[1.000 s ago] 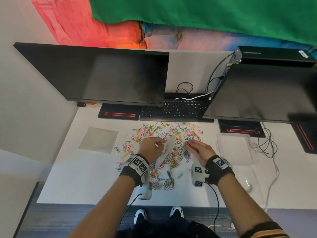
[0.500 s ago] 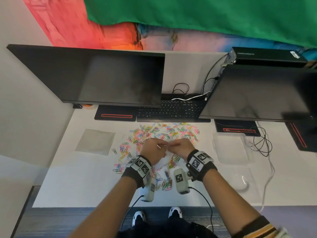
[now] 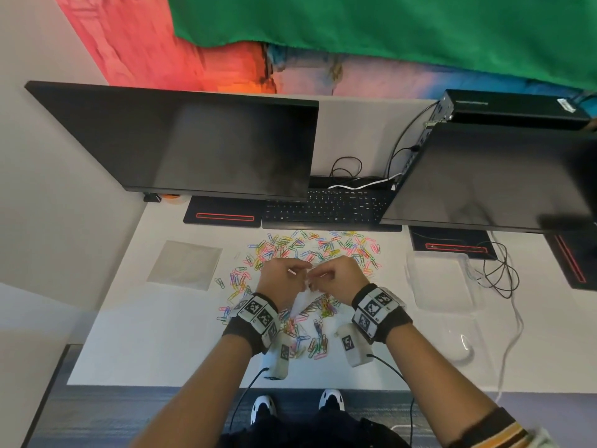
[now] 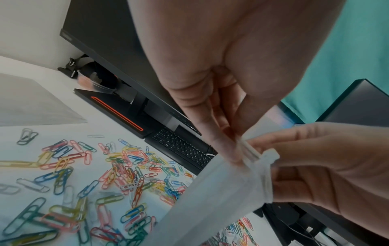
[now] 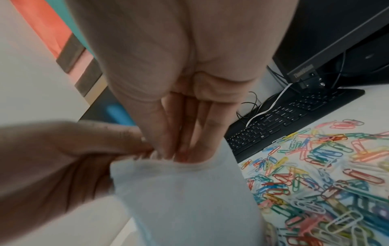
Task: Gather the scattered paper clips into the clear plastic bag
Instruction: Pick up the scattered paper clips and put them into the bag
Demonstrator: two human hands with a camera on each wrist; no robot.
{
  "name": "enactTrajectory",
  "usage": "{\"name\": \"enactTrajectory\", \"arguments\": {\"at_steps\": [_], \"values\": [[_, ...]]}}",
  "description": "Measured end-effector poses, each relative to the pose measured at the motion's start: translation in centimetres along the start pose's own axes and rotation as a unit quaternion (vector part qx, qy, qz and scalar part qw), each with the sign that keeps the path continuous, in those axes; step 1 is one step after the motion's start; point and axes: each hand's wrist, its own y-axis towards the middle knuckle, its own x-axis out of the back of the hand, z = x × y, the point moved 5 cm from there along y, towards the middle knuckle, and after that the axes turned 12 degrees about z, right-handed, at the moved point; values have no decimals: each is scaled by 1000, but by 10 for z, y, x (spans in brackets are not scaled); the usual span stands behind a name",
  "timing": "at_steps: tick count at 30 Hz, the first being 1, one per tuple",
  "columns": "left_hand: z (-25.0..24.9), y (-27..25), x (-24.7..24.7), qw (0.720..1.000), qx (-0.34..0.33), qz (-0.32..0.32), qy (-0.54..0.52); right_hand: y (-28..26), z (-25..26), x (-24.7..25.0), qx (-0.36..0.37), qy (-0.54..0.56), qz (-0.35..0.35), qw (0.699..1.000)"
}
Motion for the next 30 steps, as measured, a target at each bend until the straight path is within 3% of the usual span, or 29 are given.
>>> {"name": "enactTrajectory", "arguments": {"at_steps": [4, 6, 8, 10, 12, 17, 21, 26, 30], "values": [[6, -4, 11, 999, 12, -17, -37, -11, -25, 31, -4, 153, -37, 988], [9, -5, 17, 998, 17, -25, -49, -17, -50, 44, -42, 188, -53, 980], [12, -5, 24, 998, 19, -35, -58, -24, -92, 51, -140, 148, -64, 977], [16, -6, 30, 997, 14, -48, -61, -31, -139, 41, -264, 54, -11, 963], [19, -7, 37, 996, 14, -64, -57, -34, -166, 20, -310, -50, 49, 948], [32, -10, 44, 995, 37, -79, -47, -12, -154, -11, -225, -119, -4, 967], [35, -13, 40, 996, 47, -68, -38, 17, -140, -17, -167, -171, 22, 971], [32, -14, 30, 997, 44, -58, -35, 26, -128, -30, -87, -337, 47, 936], [36, -13, 23, 997, 54, -39, -37, 23, -126, -26, -58, -341, 20, 938]]}}
